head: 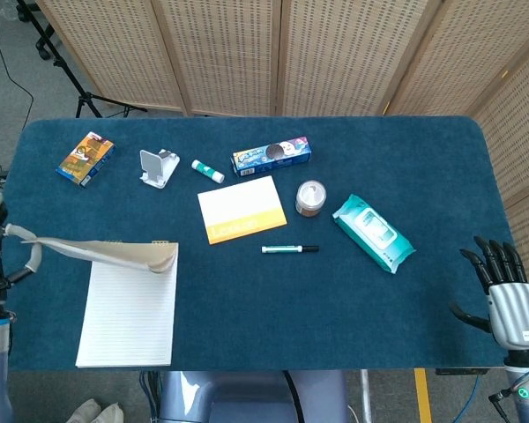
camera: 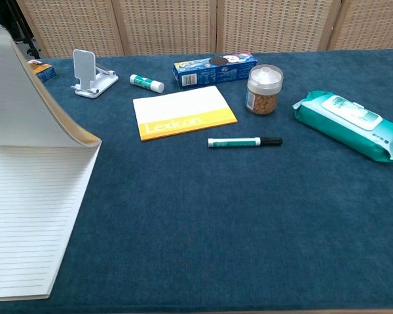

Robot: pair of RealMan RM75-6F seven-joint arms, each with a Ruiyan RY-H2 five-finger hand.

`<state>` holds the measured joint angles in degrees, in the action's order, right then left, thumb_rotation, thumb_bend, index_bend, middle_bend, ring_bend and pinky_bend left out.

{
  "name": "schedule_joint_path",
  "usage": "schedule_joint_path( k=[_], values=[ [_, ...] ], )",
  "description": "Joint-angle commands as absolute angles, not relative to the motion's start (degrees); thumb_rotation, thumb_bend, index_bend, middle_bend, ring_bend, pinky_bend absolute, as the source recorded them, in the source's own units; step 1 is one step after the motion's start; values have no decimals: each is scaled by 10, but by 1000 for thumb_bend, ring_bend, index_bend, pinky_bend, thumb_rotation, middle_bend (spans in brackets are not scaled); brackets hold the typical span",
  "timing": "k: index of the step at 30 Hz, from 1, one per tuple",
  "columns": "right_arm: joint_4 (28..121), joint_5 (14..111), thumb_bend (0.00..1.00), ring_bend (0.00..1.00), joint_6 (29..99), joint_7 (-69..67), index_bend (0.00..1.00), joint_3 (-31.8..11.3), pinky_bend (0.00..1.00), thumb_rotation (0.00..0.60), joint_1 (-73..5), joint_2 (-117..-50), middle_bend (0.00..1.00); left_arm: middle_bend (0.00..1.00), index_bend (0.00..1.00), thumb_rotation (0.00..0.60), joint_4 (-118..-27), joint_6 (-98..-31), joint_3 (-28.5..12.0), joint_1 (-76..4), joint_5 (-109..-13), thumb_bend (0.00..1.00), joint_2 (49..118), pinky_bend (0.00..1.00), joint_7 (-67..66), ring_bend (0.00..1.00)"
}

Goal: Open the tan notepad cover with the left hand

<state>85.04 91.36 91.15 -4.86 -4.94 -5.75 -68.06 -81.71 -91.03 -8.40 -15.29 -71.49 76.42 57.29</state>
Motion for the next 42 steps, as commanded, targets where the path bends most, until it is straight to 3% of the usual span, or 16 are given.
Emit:
schedule_joint_path(
  k=[1,12,21,31,33,36,37,38,42],
  values=[
    [850,913,0,0,912,-48,166,-50,0,600,-58,-681,66,0,792,600,-851,-842,-167,-173,-616,519,761,0,530,0],
    [850,906,0,0,908,-47,166,-52,0,600,-59,-682,66,0,792,600,-796,-714,-277,-252,-464,524,783,0,383,0],
    [847,899,0,0,895,-42,166,-53,0,600,-63,-685,66,0,792,600,-662,-633,-308,-315,-417,524,844,0,316,0],
    [841,877,0,0,875,-37,166,-60,0,600,-69,-690,66,0,786,600,-499,-565,-323,-382,-439,514,913,0,305,0],
    [840,874,0,0,872,-36,166,-60,0,600,-70,-690,66,0,710,600,-479,-542,-318,-390,-441,497,919,0,297,0],
    [839,870,0,0,866,-36,166,-60,0,600,-71,-691,66,0,272,600,-455,-507,-308,-401,-451,432,925,0,280,0],
    [839,869,0,0,865,-36,166,-60,0,600,-71,-691,66,0,114,600,-453,-512,-310,-401,-456,372,927,0,286,0],
    [838,868,0,0,864,-36,166,-61,0,600,-71,-691,66,0,21,600,-450,-523,-312,-399,-462,296,930,0,294,0],
    [838,867,0,0,864,-37,166,-61,0,600,-72,-691,66,0,0,600,-450,-568,-317,-385,-503,92,931,0,351,0]
  ],
)
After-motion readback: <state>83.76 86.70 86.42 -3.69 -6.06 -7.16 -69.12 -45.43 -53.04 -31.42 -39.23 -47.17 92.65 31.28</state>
